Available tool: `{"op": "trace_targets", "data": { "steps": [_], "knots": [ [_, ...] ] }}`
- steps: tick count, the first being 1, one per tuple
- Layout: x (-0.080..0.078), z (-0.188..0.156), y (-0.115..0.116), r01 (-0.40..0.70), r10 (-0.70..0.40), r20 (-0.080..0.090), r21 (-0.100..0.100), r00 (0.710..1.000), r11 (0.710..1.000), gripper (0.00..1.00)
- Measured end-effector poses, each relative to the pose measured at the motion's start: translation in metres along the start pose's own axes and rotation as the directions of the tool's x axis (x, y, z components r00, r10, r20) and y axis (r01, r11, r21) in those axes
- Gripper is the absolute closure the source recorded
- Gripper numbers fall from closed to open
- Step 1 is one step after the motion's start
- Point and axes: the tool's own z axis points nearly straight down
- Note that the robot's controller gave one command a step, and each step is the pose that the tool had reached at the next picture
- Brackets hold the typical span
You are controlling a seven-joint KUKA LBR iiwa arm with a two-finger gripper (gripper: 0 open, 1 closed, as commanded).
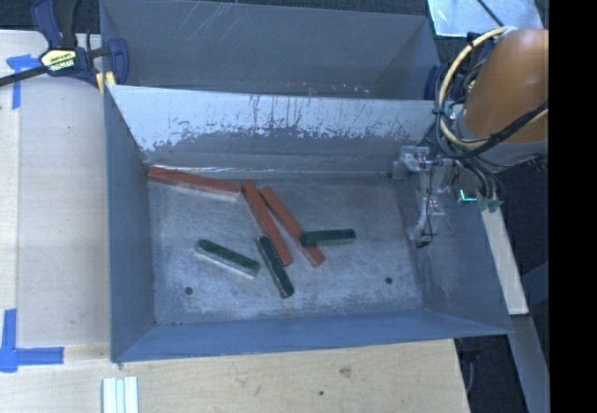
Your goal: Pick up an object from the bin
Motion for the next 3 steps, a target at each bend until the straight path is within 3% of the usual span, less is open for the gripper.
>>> {"op": "trace_targets", "data": {
  "steps": [1,2,3],
  "knots": [
    [0.022,0.082,0.069,0.316,-0.316,0.001,-0.002,0.949,0.949,0.0],
    [0.02,0.08,0.067,0.316,-0.316,0.005,0.002,0.949,0.949,1.0],
    [0.013,-0.078,0.049,0.323,-0.323,0.016,0.008,0.946,0.946,1.0]
  ]
}}
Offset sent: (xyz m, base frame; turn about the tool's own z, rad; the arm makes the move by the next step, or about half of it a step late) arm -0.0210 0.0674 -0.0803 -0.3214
